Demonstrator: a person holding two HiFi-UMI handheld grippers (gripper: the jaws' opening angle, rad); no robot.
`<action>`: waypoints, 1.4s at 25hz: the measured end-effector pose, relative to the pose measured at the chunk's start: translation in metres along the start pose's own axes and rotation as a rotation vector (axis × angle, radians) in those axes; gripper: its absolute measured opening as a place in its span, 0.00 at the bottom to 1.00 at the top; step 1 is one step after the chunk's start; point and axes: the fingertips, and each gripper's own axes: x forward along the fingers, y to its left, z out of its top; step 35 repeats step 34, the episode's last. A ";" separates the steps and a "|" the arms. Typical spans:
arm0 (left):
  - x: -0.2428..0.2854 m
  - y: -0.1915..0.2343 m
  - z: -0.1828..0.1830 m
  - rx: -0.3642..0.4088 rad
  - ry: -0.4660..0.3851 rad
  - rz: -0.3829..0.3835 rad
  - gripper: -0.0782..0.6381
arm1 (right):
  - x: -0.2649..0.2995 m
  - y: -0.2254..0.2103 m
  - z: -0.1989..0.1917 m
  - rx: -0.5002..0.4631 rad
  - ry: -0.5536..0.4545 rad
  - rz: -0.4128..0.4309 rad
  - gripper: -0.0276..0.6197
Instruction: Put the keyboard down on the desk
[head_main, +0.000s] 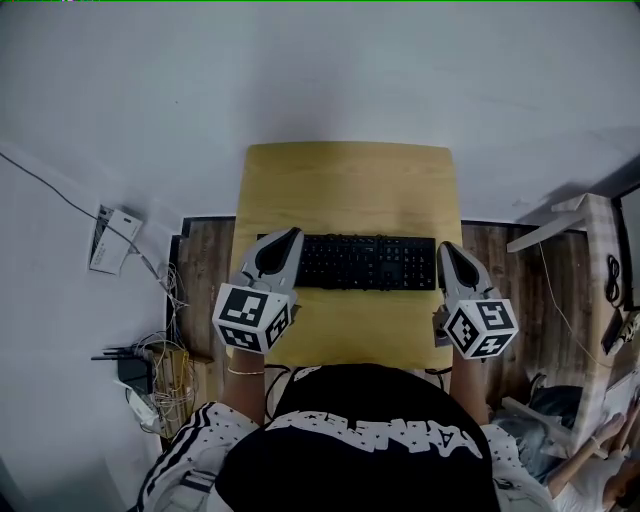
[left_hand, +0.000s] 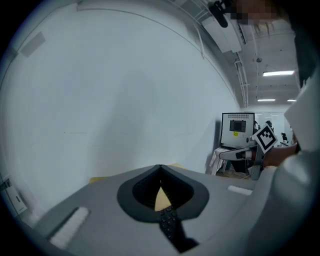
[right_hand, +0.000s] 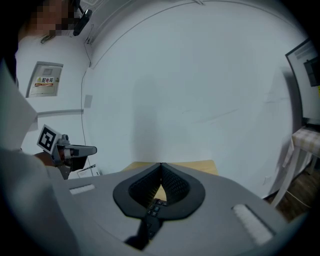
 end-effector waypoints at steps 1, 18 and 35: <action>-0.001 -0.001 0.002 0.003 -0.004 -0.001 0.11 | -0.001 0.001 0.002 0.001 -0.006 0.005 0.06; -0.010 -0.006 0.010 0.042 -0.010 0.000 0.11 | -0.006 0.010 0.010 -0.018 -0.016 0.038 0.06; -0.015 -0.011 0.012 0.068 -0.004 0.021 0.11 | -0.009 0.010 0.013 -0.013 -0.023 0.052 0.06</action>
